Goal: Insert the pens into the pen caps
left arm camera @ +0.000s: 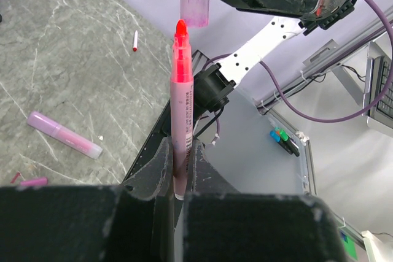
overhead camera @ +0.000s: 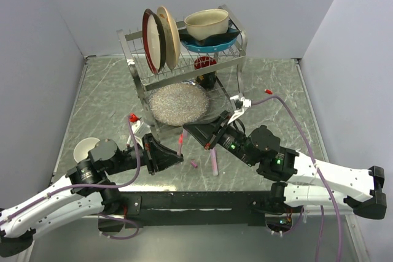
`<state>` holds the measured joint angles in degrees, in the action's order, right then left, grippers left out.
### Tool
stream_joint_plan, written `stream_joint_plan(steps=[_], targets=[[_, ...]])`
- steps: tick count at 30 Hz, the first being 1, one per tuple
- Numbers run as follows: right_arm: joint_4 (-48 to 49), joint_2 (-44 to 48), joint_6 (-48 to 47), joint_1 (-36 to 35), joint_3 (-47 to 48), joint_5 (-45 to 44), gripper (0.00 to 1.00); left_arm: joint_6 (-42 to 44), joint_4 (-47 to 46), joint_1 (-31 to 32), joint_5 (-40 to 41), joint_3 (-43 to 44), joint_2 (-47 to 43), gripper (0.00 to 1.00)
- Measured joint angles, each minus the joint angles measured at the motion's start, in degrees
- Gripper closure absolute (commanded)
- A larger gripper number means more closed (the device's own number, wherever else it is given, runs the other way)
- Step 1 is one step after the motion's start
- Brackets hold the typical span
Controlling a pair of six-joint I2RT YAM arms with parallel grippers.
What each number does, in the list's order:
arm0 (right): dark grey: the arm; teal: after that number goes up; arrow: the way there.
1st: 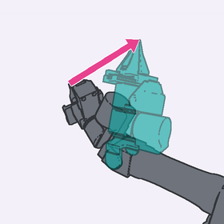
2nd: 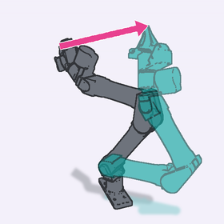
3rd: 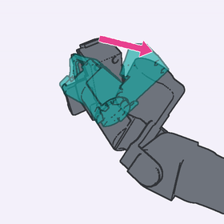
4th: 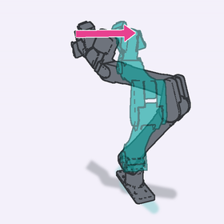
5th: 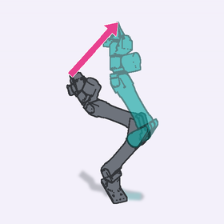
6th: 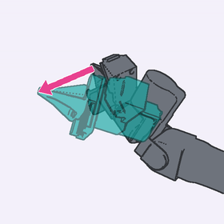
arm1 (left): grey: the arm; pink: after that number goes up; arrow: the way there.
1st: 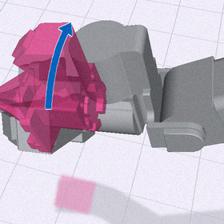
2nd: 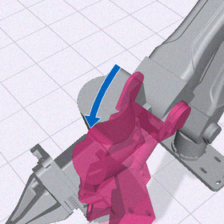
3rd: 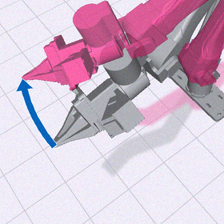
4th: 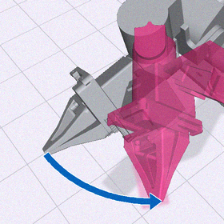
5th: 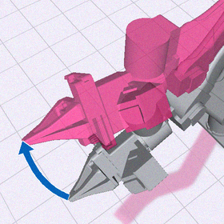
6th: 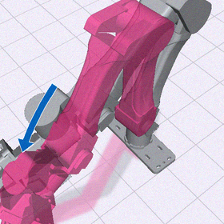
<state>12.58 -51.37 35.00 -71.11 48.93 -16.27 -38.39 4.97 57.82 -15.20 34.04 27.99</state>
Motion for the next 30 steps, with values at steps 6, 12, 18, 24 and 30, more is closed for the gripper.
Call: stream_joint_plan(steps=[6,12,18,24,30], targets=[[0.2,-0.6,-0.3,0.0,0.6,-0.3,1.00,0.0,0.0,0.0,0.0,0.0,0.0,0.99],[0.2,-0.7,-0.3,0.0,0.6,-0.3,1.00,0.0,0.0,0.0,0.0,-0.1,0.0,0.99],[0.2,-0.9,-0.4,0.0,0.7,-0.3,1.00,-0.2,0.0,0.0,0.0,-0.1,0.0,0.99],[-0.2,-1.5,-0.9,0.0,1.9,-0.3,1.00,-0.3,-0.1,0.0,0.0,-0.1,0.0,0.99],[-0.3,-1.8,-1.0,0.0,1.9,-0.2,1.00,-0.2,-0.1,0.0,0.0,-0.1,0.0,0.99]])
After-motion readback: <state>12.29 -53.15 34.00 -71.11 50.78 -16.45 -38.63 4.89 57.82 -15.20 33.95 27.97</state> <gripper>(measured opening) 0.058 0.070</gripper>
